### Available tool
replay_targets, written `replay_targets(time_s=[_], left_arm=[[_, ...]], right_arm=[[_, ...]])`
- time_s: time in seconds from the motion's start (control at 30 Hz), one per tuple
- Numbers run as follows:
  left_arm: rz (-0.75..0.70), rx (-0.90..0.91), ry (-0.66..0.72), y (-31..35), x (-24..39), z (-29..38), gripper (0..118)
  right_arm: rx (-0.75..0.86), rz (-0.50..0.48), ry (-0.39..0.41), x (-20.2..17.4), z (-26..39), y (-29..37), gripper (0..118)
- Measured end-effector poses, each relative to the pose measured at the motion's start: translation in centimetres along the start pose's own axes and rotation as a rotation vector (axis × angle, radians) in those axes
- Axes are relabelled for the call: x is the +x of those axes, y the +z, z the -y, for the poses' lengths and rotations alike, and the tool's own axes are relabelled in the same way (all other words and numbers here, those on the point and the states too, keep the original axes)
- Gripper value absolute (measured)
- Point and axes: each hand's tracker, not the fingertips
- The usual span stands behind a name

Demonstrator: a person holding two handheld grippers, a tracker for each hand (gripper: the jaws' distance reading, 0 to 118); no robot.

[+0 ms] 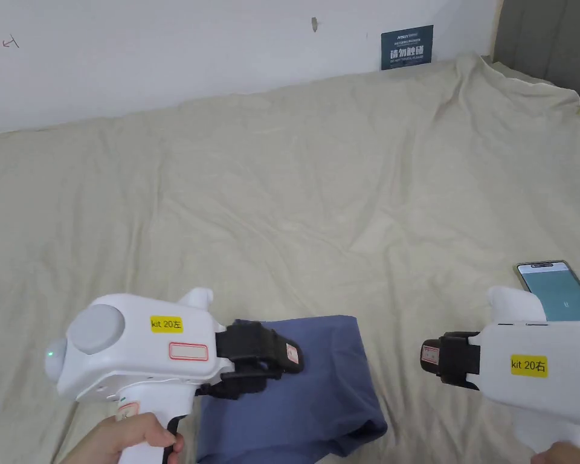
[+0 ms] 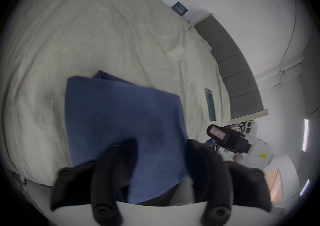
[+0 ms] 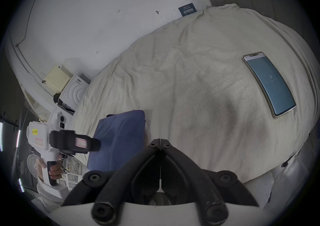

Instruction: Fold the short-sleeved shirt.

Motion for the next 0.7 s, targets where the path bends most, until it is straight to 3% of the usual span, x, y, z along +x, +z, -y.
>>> replay_targets(time_s=[0.03,0.1,0.13,0.23,0.27,0.37,0.4,0.7], left_arm=[[-0.018,-0.008,-0.001,-0.7,0.3,0.1,46],[-0.073,-0.020,-0.032,-2.5,0.8,0.2,20],[-0.110,-0.034,-0.050,-3.2,1.2,0.2,17],[-0.104,-0.035,-0.054,-4.3,2.5,0.1,15],[-0.172,0.005,-0.130,-4.4,2.7,-0.4,15],[-0.202,-0.006,-0.180,-5.5,4.0,-0.7,15],[-0.174,-0.052,-0.137,-6.1,4.6,-0.4,15],[-0.112,-0.140,-0.209,-10.1,7.9,0.5,15]], right_arm=[[0.002,0.001,-0.003,0.1,0.0,0.1,0],[0.005,-0.001,-0.008,0.3,0.0,0.3,0],[0.008,-0.002,-0.009,0.4,0.0,0.5,0],[0.010,-0.002,-0.010,0.7,0.1,0.8,0],[0.010,0.001,-0.011,0.8,0.1,0.8,0],[0.011,0.007,-0.027,1.8,0.1,0.8,0],[0.011,0.009,-0.035,2.0,0.1,0.7,0],[0.022,0.032,-0.054,3.3,-0.1,1.4,0]])
